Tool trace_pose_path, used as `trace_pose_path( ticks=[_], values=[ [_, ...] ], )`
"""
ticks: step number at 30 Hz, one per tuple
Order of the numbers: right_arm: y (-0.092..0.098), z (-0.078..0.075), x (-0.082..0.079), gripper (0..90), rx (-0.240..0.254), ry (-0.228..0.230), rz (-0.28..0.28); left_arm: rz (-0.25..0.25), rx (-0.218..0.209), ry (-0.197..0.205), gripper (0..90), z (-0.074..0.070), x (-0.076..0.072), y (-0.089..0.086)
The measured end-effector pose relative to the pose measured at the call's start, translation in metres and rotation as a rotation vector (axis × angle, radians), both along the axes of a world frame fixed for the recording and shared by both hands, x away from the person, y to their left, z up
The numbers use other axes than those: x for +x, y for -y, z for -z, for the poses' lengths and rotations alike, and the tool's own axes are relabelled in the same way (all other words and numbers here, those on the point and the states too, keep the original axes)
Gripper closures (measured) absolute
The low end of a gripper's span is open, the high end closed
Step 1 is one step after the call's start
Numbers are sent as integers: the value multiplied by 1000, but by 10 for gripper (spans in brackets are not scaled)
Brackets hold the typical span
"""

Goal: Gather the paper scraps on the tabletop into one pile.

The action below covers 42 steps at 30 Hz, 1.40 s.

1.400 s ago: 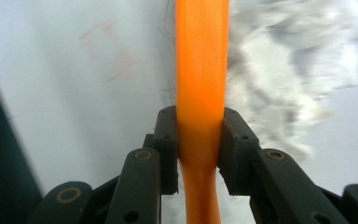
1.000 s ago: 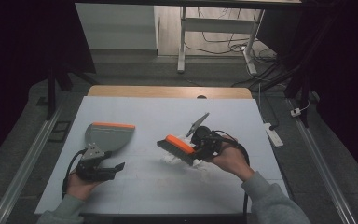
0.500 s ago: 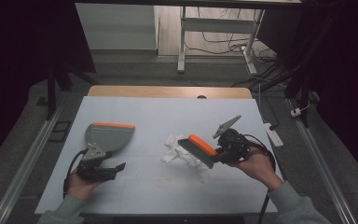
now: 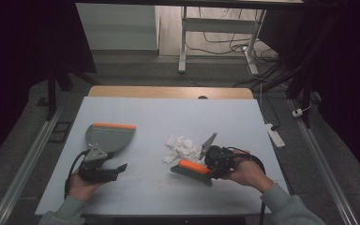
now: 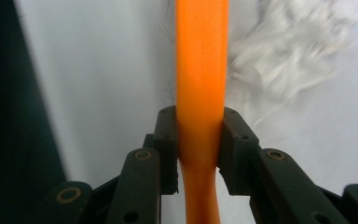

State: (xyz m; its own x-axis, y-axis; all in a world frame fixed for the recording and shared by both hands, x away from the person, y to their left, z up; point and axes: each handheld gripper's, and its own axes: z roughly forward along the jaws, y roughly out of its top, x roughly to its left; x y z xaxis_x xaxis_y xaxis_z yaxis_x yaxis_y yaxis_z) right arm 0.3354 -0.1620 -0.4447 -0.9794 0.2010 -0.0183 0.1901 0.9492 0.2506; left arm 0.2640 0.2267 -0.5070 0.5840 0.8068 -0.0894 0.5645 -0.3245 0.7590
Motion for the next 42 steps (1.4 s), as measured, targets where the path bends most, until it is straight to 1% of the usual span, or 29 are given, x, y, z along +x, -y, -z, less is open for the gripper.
trace_pose_path(
  ticks=[2,3,4,5,6,7,8,10,11,12,13,15,18,20,22,23,24,27,28,30,33,34,36,37,39,40,42],
  values=[
    [-10,1,9,712,-2,36,-13,0,0,0,285,0,0,0],
    [-14,1,13,712,-7,47,-13,1,0,-1,285,1,0,0],
    [-18,1,19,712,-5,63,-26,2,1,-1,285,1,0,-1],
    [-22,0,23,712,-1,89,-30,3,1,0,285,1,0,-1],
    [-25,0,24,712,8,104,-20,3,1,0,285,1,0,-1],
    [-27,-2,27,712,21,109,-15,4,1,0,285,1,0,-1],
    [-29,-3,28,712,42,84,-7,4,-1,0,285,1,0,-1],
    [-31,-9,26,711,85,69,-4,4,-2,-1,285,1,0,-2],
    [-31,-14,25,711,124,59,-14,4,-2,-1,285,1,0,-2],
    [-30,-17,24,711,148,58,-13,4,-2,-2,285,1,0,-2],
    [-28,-23,25,711,191,69,-22,4,-1,-3,285,1,0,-2],
    [-23,-31,23,711,223,81,-7,6,0,-2,285,1,0,-1],
    [-14,-45,20,711,273,87,30,9,3,0,285,1,0,0],
    [-7,-53,19,711,309,110,53,9,4,0,285,1,0,1],
    [-3,-57,20,711,333,96,86,10,6,-1,285,1,0,1],
    [-1,-58,20,711,338,103,93,12,8,-2,285,1,0,2],
    [1,-59,20,711,332,111,105,12,8,-3,285,1,0,2],
    [3,-59,22,711,327,114,127,12,7,-4,285,1,0,2],
    [5,-59,22,711,337,111,135,11,6,-5,285,2,0,2],
    [9,-61,24,711,370,89,155,10,6,-7,285,2,0,2],
    [15,-67,24,711,393,102,216,10,6,-10,285,2,0,2],
    [18,-69,25,711,390,106,238,10,6,-9,285,2,0,2],
    [23,-71,27,711,363,121,285,11,6,-9,285,2,0,2],
    [27,-70,28,711,342,114,322,11,6,-8,285,2,0,2],
    [35,-64,32,711,294,116,386,13,6,-7,285,2,0,2],
    [40,-59,34,711,259,110,437,13,6,-7,285,2,0,2],
    [48,-49,38,711,220,89,495,14,7,-7,285,2,0,2]
  ],
)
